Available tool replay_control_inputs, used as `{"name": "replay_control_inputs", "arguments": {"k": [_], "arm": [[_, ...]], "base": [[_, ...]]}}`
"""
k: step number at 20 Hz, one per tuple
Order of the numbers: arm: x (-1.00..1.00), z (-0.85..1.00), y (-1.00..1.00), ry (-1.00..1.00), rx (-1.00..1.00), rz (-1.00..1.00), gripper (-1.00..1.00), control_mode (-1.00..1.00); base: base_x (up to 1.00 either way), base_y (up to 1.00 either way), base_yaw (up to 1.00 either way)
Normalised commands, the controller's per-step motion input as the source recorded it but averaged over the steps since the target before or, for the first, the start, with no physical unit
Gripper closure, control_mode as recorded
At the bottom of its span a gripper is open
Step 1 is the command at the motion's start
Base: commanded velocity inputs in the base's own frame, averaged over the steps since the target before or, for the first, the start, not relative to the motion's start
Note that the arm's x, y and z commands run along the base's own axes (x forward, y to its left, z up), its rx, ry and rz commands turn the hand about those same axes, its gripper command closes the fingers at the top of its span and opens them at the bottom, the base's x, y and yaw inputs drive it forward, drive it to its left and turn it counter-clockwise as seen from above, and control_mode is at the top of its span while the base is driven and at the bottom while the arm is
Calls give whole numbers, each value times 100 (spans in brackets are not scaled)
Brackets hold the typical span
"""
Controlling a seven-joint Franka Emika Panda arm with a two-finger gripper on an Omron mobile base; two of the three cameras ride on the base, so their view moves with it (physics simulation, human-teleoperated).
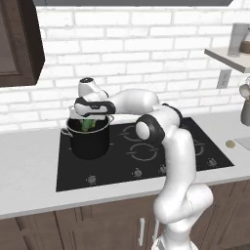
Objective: Put the broccoli and garlic in the pot. Retrieve the spatula and lightly stir the vegetables in the pot.
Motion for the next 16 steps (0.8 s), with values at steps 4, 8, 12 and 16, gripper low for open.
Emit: {"name": "replay_control_inputs", "arguments": {"k": [4, 8, 12, 16], "arm": [[-20, -1, -30, -2, -3, 0, -100, -100], [-27, 0, -36, -3, 0, 0, -100, -100], [-76, 39, -49, -18, 3, 0, -100, -100], [-100, 65, -79, -24, 12, 0, -100, -100]], "base": [[0, 0, 0], [0, 0, 0], [0, 0, 0], [0, 0, 0]]}}
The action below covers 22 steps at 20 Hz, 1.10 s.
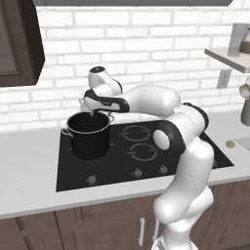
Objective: Put the broccoli and garlic in the pot. Retrieve the spatula and lightly stir the vegetables in the pot.
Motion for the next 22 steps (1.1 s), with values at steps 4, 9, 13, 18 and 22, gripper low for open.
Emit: {"name": "replay_control_inputs", "arguments": {"k": [4, 9, 13, 18, 22], "arm": [[-98, 46, -100, -19, 12, -1, -100, -100], [-70, 8, -100, -2, 8, -11, -100, -100], [-40, 0, -100, 0, 3, -20, -100, -100], [-11, 0, -100, 4, 2, -25, -100, -100], [0, 0, -100, 10, 0, -27, -100, -100]], "base": [[0, 0, 0], [0, 0, 0], [0, 0, 0], [0, 0, 0], [0, 0, 0]]}}
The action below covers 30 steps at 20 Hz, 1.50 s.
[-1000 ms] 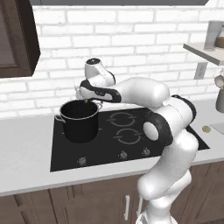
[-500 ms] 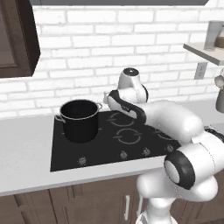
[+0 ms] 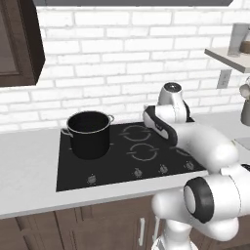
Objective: Put the broccoli and garlic in the pot. Retrieve the spatula and lightly stir the vegetables in the pot.
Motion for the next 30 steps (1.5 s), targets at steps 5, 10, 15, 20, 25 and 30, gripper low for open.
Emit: {"name": "replay_control_inputs", "arguments": {"k": [5, 10, 15, 20, 25, 30], "arm": [[0, 0, -100, 11, 0, -26, -100, -100], [0, -1, -100, 11, 0, -23, -100, -100], [0, -25, -100, 11, 0, -19, -100, -100], [-2, -36, -100, 8, 0, -10, -100, -100], [3, -27, -100, 6, 1, -1, -100, -100], [10, -28, -100, 2, 0, 0, -100, -100]], "base": [[0, 0, 0], [0, 0, 0], [0, 0, 0], [0, 0, 0], [0, 0, 0], [0, 0, 0]]}}
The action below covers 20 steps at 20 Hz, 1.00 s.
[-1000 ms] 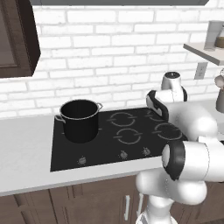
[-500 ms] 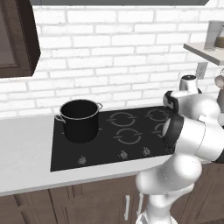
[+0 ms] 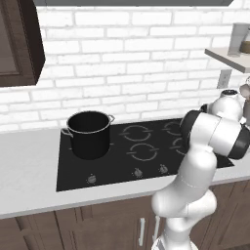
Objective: Put the broccoli and garlic in the pot. Retrieve the spatula and lightly stir the vegetables in the pot.
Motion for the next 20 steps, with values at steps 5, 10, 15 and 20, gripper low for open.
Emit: {"name": "replay_control_inputs", "arguments": {"k": [5, 10, 15, 20], "arm": [[13, -34, -88, 0, 3, 10, -100, -100], [34, -32, -55, 0, 2, 15, -100, -100], [29, -27, -25, 0, 8, 17, -100, -100], [-3, -22, -1, 0, 6, 11, -100, -100]], "base": [[0, 0, 0], [0, 0, 0], [0, 0, 0], [0, 0, 0]]}}
